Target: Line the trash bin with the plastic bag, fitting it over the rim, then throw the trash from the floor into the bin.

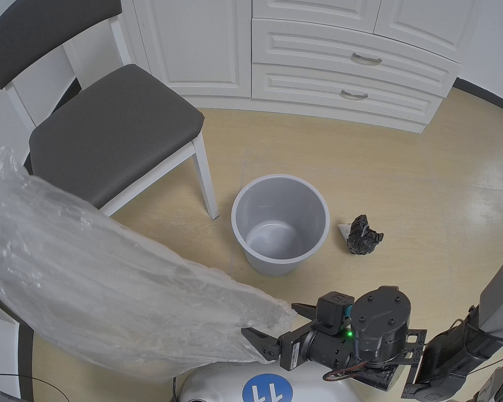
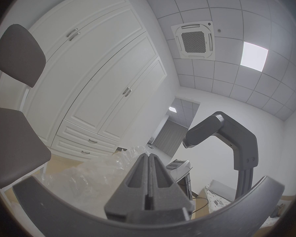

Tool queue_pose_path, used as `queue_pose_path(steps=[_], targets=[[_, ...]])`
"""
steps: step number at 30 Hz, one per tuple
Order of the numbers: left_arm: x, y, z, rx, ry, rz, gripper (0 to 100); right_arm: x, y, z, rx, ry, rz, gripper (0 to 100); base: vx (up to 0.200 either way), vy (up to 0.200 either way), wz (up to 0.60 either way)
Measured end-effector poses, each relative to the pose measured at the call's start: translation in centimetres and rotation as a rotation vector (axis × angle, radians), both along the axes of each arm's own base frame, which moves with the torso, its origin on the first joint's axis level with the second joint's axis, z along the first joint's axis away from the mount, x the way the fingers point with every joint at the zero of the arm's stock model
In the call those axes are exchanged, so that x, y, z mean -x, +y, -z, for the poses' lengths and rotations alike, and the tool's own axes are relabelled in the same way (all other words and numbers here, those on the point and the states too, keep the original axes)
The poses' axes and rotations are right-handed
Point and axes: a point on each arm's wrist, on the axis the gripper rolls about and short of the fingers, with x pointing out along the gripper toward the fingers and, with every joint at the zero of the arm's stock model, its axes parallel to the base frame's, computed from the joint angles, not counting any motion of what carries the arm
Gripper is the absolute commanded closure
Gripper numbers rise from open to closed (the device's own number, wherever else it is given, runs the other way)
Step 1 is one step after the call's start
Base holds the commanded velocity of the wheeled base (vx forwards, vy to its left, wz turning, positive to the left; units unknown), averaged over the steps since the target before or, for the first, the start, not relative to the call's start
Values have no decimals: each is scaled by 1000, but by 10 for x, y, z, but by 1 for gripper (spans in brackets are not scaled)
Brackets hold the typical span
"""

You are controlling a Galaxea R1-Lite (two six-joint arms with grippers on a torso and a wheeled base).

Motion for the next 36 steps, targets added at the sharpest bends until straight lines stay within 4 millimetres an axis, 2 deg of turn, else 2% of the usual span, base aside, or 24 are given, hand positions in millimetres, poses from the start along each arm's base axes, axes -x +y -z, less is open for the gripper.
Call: queue_pose_path(steps=[20,36], targets=[[8,12,-15,102,-49,7,100,-5,-1,2,8,-1,19,0,0,0,0],[8,13,-14,97,-44,-7,100,-7,-3,7,35,1,26,0,0,0,0]])
